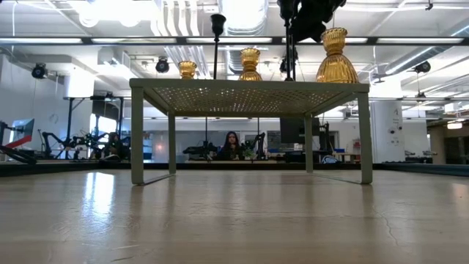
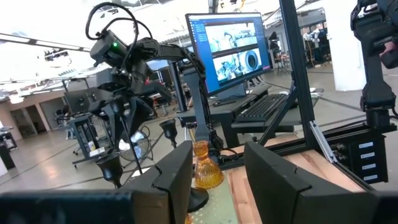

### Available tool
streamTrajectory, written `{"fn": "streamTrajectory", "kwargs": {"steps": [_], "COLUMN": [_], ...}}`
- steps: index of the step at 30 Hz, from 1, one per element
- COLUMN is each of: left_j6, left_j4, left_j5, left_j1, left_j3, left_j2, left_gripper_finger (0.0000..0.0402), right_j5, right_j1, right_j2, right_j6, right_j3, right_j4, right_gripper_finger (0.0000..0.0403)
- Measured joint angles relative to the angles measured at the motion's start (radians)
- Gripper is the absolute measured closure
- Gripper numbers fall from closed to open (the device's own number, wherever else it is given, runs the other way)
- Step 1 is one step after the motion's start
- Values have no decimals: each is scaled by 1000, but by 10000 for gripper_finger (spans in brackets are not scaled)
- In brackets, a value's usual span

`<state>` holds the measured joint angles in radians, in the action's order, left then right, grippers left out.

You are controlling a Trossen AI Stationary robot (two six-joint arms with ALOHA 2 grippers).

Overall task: Pick & Place candle stick holders
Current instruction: Put the black candle holder on the shelf

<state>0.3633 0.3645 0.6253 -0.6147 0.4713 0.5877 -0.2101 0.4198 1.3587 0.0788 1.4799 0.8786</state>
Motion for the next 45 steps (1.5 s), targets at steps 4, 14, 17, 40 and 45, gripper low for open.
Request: {"fn": "streamTrajectory", "kwargs": {"steps": [4, 14, 17, 40, 45], "left_j6": [0, 0, -3, -2, -5], "left_j4": [0, -3, -16, -35, -70], "left_j5": [0, 0, -1, -5, -4], "left_j1": [0, 0, 0, 0, 0], "left_j3": [0, 0, 0, 0, 0], "left_j2": [0, -7, -7, -13, -26], "left_gripper_finger": [252, 252, 252, 252, 252], "right_j5": [0, 0, -12, -243, -186], "right_j1": [0, -1, -4, -25, -25], "right_j2": [-5, -121, -202, -873, -921], "right_j6": [0, 0, 0, -311, -266], "right_j3": [0, -3, -35, -976, -1068], "right_j4": [56, 179, 207, -638, -731], "right_gripper_finger": [216, 213, 223, 395, 395]}}
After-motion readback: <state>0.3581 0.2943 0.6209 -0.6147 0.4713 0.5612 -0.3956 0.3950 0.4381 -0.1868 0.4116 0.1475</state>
